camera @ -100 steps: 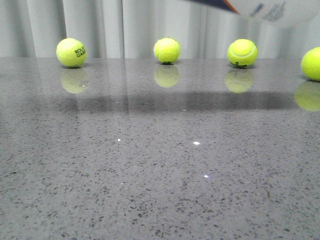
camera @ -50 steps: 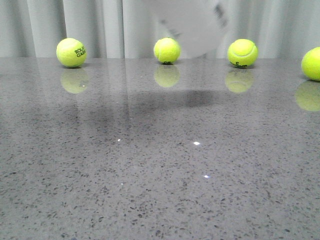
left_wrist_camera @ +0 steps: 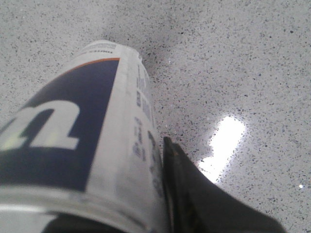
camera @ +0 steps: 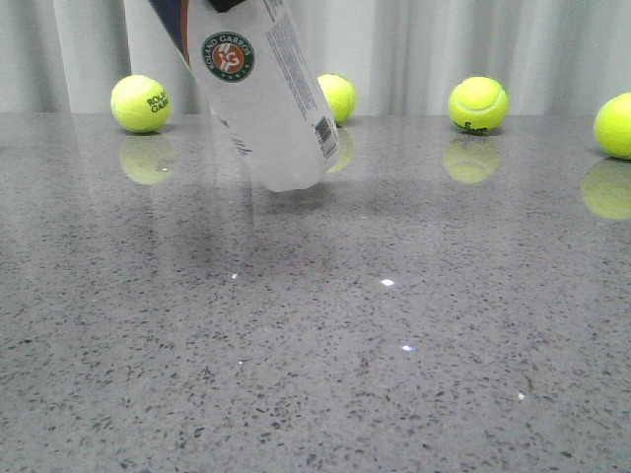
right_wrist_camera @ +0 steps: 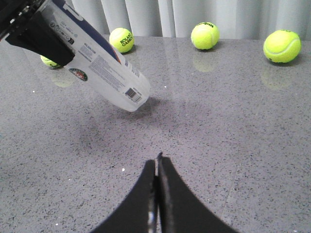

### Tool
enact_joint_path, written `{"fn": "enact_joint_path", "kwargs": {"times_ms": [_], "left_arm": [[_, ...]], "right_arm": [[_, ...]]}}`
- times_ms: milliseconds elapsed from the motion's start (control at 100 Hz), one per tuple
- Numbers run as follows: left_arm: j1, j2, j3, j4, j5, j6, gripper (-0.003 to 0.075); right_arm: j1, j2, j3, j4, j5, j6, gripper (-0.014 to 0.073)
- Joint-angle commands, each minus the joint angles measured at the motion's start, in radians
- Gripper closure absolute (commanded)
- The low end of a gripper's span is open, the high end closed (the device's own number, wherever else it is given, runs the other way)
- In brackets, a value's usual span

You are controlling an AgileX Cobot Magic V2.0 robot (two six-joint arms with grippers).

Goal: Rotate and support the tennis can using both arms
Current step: 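Lift the blue end with the left gripper, tilting the can upright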

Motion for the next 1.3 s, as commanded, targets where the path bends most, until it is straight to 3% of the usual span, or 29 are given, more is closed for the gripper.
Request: {"fn": "enact_joint_path", "kwargs": {"times_ms": [0, 120, 220, 420, 550, 990, 1290], "left_arm": [[-0.005, -0.034, -0.031, -0.009, 0.022, -0.013, 0.0738], [-0.005, -0.034, -0.031, -0.009, 0.022, -0.013, 0.0726], [-0.005, -0.031, -0.031, -0.009, 0.022, -0.013, 0.0650], [-0.001, -0.031, -0.031, -0.009, 0.022, -0.013, 0.0342], [-0.001, -0.031, -0.031, -0.009, 0.015, -0.013, 0.0211], [-0.004, -0.031, -0.051, -0.109, -0.003, -0.013, 0.0204], [-0.073, -0.029, -0.132, -0.210, 0.008, -0.013, 0.0204]], "right_arm": [[-0.004, 0.010, -0.025, 0.011, -0.069, -0.009, 0.0663], [-0.004, 0.010, -0.025, 0.011, -0.069, -0.009, 0.0663], [-0.004, 0.010, -0.025, 0.011, -0.069, -0.009, 0.0663], [-0.004, 0.010, -0.025, 0.011, -0.069, -0.009, 0.0663], [-0.004, 0.010, -0.025, 0.011, -0.069, -0.009, 0.0663], [-0.004, 0.010, -0.025, 0.011, -0.069, -0.009, 0.0663], [-0.004, 0.010, -0.025, 0.011, -0.069, -0.009, 0.0663]]}}
